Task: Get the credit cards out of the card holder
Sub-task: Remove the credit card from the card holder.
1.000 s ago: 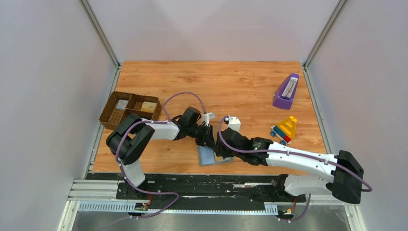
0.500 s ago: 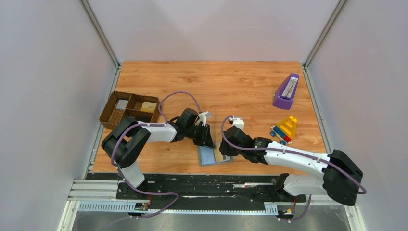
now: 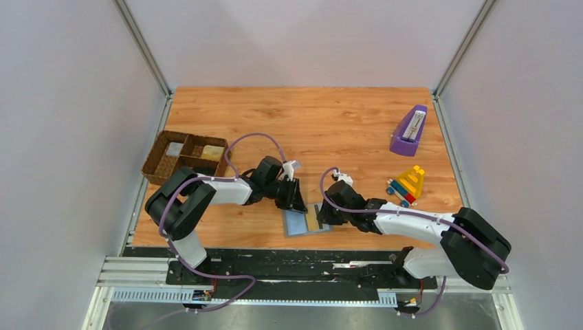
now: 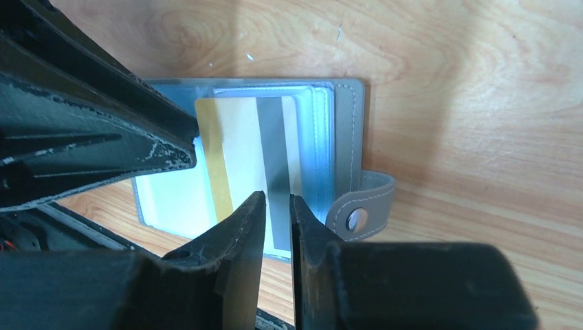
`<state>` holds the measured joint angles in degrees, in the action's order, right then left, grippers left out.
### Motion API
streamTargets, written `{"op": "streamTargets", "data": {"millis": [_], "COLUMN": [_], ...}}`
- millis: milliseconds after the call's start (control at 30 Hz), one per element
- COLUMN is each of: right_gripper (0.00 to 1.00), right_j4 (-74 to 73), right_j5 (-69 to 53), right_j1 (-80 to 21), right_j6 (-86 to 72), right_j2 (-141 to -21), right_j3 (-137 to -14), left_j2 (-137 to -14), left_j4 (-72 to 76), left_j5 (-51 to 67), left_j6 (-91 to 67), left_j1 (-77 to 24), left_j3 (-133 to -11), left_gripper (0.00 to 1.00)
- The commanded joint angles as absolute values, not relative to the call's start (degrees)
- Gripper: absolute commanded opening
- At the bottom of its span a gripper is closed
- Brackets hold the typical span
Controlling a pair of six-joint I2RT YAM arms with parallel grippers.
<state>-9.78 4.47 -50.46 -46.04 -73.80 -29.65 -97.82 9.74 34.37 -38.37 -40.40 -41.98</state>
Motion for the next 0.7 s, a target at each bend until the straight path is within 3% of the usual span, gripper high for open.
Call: {"op": "streamTargets", "data": {"millis": [0,667], "right_gripper": [0.21,0.2], "right_j4": [-6.8,-6.2], "right_j5": [3.1,3.2], "right_j1": [-49.8,-49.8], "right_j6": [-48.5,-50.7], "right_j2": [-74.2,-72.4], "right_j3": [-27.6,-24.9], "left_j2": [-96.2,-97.8], "left_j4": [12.3,13.4], "left_j5": [33.8,27.8], "left_j6": [-38.7,-43.8], "left_j1": [-41.1,-43.5], "left_j3": [-41.3,-40.4], "left_gripper": [0.33,0.34]}}
